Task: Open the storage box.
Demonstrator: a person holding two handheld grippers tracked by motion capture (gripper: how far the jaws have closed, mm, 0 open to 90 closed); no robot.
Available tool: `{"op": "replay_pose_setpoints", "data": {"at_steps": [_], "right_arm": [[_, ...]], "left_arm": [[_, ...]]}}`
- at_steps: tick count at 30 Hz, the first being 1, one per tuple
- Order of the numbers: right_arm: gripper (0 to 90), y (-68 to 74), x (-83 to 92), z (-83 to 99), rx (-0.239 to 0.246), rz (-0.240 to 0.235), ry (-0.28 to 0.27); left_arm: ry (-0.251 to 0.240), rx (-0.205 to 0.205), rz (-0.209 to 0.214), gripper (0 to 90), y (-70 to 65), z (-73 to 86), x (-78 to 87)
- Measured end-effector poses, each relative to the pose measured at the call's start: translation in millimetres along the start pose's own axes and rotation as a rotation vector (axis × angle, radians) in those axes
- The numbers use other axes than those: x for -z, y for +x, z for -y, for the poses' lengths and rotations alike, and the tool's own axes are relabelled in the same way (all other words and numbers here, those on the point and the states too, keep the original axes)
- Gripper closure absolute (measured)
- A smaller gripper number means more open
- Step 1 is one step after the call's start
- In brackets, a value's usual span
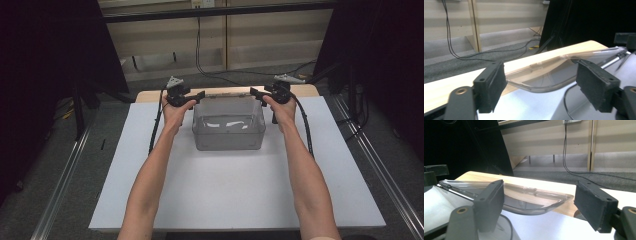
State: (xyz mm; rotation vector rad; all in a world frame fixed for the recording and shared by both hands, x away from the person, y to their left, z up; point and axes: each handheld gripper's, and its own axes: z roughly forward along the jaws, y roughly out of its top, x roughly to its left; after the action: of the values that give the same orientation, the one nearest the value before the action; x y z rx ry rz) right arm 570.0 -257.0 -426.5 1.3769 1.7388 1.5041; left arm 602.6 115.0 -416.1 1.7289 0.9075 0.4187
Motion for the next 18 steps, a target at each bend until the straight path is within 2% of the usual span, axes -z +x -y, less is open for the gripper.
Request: {"op": "replay_pose_setpoints", "data": {"at_steps": [1, 6, 10, 13, 18], "right_arm": [[20.4, 1.0, 1.4, -1.1, 0.012, 0.008, -0.001], [13.6, 3.1, 6.3, -4.7, 0.029, 0.028, -0.009], [11.1, 5.6, 11.2, -7.7, 0.046, 0.045, -0.03], [8.7, 5.4, 13.7, -8.2, 0.042, 0.056, -0.035], [4.7, 8.0, 19.7, -8.2, 0.063, 0.066, -0.054]], "left_arm": [[-0.002, -0.008, -0.016, 17.7, -0.5, -0.1, 2.2], [-0.018, 0.018, -0.03, 11.3, 1.9, 2.0, 6.4], [-0.027, 0.024, -0.027, 8.1, -1.9, 2.8, 7.2], [-0.031, 0.007, -0.024, 6.9, -6.6, 1.3, 9.8], [-0.074, 0.012, -0.017, 6.0, -14.6, -3.0, 19.6]]}}
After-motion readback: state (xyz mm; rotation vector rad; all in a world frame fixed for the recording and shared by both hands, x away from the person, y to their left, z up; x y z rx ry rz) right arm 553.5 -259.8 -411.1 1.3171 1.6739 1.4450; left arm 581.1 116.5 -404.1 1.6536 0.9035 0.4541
